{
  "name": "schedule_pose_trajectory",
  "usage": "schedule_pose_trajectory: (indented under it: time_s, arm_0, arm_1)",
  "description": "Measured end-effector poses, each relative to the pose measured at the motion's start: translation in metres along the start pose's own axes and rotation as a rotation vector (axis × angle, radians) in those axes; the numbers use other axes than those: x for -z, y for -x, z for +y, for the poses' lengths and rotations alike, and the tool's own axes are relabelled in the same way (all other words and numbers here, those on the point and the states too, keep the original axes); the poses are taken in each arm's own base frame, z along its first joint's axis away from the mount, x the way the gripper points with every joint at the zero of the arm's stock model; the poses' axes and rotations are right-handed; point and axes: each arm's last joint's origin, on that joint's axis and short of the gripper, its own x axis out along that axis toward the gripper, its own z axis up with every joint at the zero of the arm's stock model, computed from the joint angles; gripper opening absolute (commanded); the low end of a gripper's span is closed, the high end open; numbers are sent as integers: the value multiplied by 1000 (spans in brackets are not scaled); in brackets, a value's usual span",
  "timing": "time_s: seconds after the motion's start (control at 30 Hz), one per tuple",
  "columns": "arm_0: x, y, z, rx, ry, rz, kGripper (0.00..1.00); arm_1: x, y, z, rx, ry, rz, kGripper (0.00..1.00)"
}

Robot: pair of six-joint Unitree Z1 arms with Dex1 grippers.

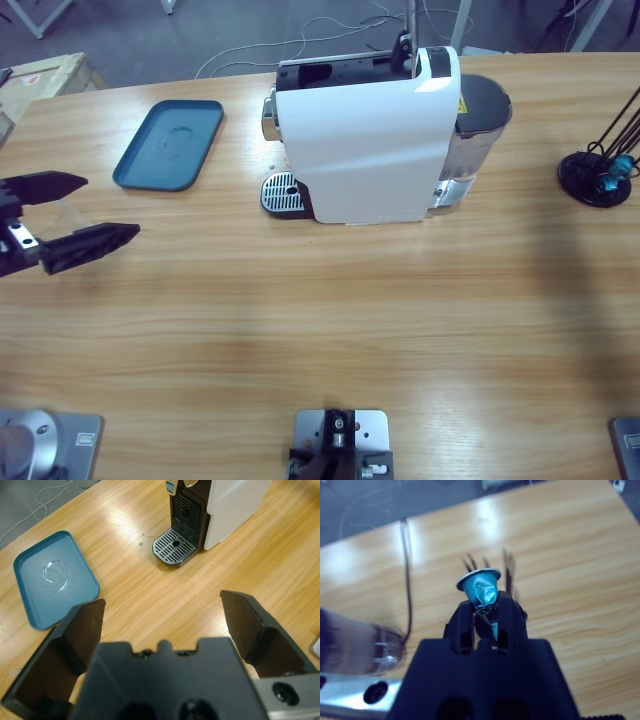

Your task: Pour coffee

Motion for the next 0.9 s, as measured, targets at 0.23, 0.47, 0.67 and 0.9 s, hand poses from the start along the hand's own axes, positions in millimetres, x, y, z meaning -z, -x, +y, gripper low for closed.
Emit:
schedule_pose_trajectory:
  time_s: [0.23, 0.47, 0.67, 0.9]
  arm_0:
    - [0, 5, 1, -6, 2, -22, 982]
    - [-1, 8, 1, -5, 2, -34, 987]
    - [-10, 11, 1, -7, -7, -62, 987]
    - [-13, 12, 2, -8, -13, -74, 987]
  arm_1:
    - [-3, 60, 27, -188, 159, -59, 0]
    - [16, 94, 106, -641, 623, -60, 0]
    - [3, 91, 199, -834, 953, -103, 0]
    - [6, 58, 268, -879, 1150, -78, 0]
